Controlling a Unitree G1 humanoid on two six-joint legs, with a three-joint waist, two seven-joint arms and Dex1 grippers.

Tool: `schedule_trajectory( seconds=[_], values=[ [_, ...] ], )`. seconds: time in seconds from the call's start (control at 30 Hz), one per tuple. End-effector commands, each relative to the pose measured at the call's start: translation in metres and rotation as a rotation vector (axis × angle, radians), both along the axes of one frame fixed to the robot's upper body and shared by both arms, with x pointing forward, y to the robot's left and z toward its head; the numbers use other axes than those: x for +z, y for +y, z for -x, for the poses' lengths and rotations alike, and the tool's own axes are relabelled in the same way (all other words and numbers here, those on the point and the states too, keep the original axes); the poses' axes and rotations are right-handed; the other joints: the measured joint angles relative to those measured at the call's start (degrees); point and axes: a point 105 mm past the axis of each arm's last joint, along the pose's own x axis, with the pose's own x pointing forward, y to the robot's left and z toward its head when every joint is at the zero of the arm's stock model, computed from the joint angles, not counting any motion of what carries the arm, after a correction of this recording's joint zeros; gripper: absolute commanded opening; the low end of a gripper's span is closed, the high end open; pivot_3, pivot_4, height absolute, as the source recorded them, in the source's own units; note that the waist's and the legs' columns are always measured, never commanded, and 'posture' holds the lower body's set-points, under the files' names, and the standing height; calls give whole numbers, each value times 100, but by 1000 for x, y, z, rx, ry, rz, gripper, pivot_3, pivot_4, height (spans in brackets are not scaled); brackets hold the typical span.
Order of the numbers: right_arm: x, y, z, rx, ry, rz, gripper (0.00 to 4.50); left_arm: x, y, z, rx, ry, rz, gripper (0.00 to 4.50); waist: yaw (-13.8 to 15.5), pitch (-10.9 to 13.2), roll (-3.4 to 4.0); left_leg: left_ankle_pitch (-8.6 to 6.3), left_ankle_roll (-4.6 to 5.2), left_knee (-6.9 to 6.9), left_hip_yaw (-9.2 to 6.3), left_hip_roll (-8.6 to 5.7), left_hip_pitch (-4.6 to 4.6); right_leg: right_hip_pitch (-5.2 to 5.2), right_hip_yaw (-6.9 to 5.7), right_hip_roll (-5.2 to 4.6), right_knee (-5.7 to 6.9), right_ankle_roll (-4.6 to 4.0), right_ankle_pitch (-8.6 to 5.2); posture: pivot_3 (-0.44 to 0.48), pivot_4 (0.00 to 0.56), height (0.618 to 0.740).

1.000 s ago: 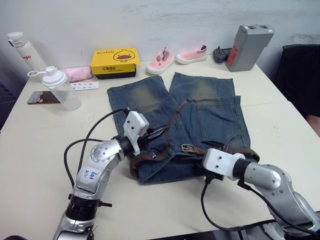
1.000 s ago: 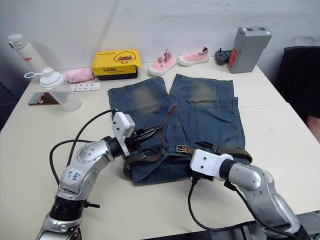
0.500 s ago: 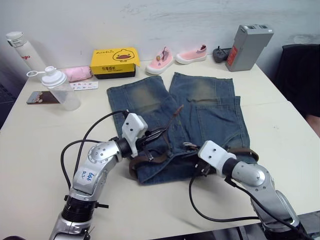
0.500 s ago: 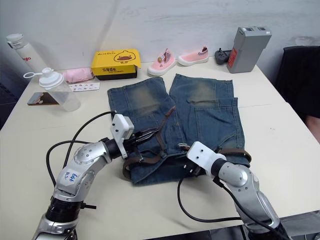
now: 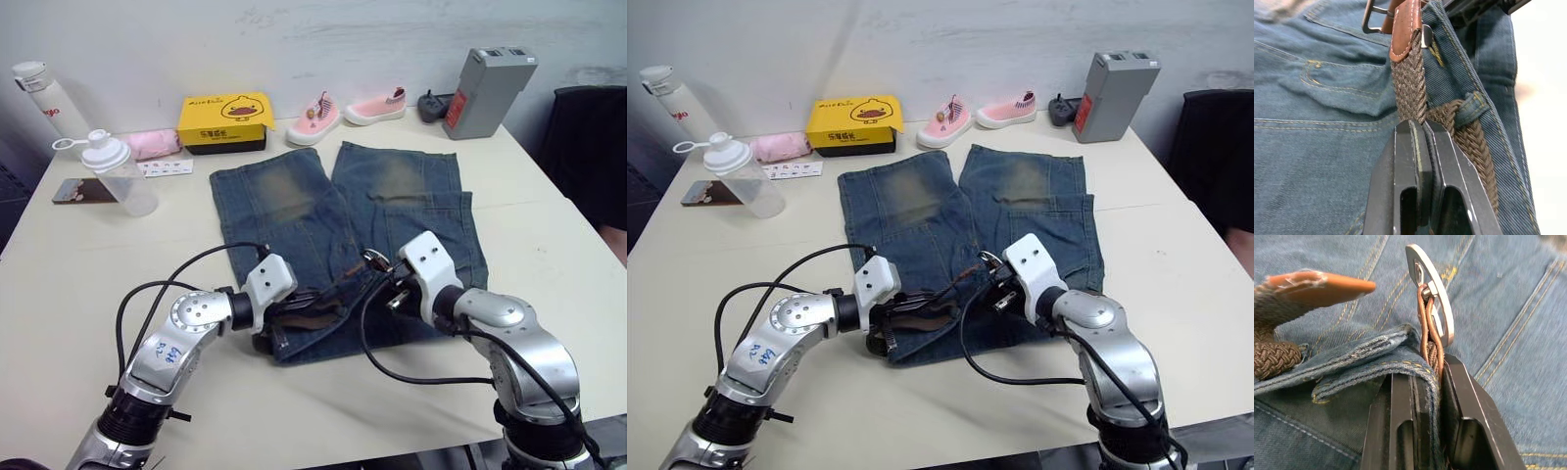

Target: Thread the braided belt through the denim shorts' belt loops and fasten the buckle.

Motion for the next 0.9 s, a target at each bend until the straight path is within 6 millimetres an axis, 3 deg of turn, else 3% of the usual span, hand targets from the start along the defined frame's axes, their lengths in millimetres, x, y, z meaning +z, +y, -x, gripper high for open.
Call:
schedule_trajectory(
  seconds=[0.03,0.37,0.9],
  values=[
    [21,3,1,3,-82,-18,49,-3,-3,-3,19,-8,-33,0,0,-1,2,0,0,0,0,0,1,0,0,0,1,0,0,0,150,739],
    [22,11,8,61,-122,94,49,1,-22,-10,35,13,10,0,1,-1,1,-1,3,-1,3,-2,0,-1,2,1,0,2,0,0,150,739],
    [18,8,8,46,-119,126,49,2,-17,-7,82,76,19,0,2,0,0,-2,3,0,2,-2,0,-1,2,0,-1,2,1,0,150,739]
  ],
)
